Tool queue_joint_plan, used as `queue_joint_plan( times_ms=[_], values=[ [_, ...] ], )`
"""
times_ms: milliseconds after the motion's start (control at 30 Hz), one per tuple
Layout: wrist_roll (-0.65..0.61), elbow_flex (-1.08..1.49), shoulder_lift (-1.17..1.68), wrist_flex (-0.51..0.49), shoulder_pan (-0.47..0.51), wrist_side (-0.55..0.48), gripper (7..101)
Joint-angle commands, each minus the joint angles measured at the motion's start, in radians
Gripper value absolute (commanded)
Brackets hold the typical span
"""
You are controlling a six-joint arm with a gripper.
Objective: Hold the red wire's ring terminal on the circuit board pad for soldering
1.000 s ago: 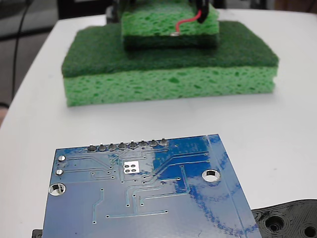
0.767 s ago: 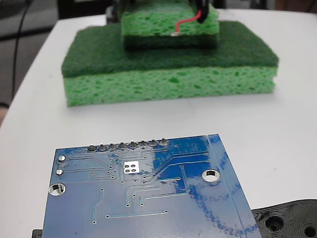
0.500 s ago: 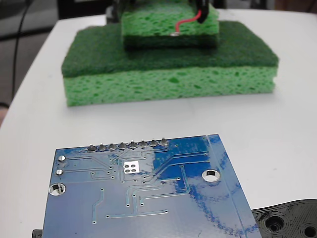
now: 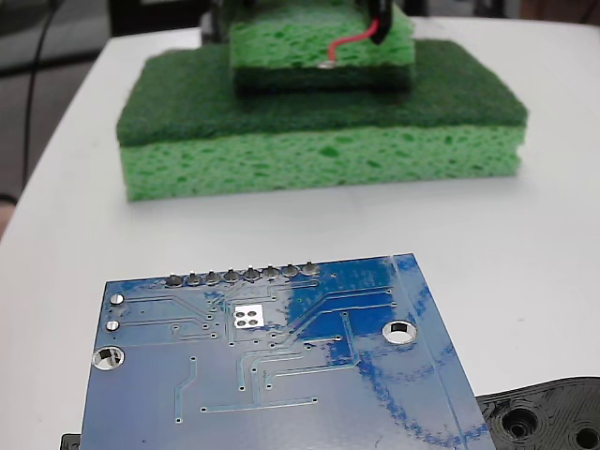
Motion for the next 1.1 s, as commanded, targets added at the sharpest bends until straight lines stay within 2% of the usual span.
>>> queue_joint_plan(
  times_ms=[33,233,500,667,767,967,1100],
  values=[
    [-0.002,-0.014,0.002,-0.002,0.009,-0.028,100.3],
    [-0.003,-0.071,0.002,0.009,0.023,-0.026,100.3],
    [-0.025,-0.207,-0.003,0.094,0.092,-0.035,100.3],
    [-0.031,-0.206,-0.028,-0.002,0.235,-0.161,100.3],
    [-0.061,-0.259,-0.153,-0.054,0.313,-0.236,100.3],
    [-0.133,-0.480,-0.531,-0.092,0.310,-0.238,100.3],
    [-0.149,-0.577,-0.681,-0.092,0.330,-0.281,100.3]
  ],
)
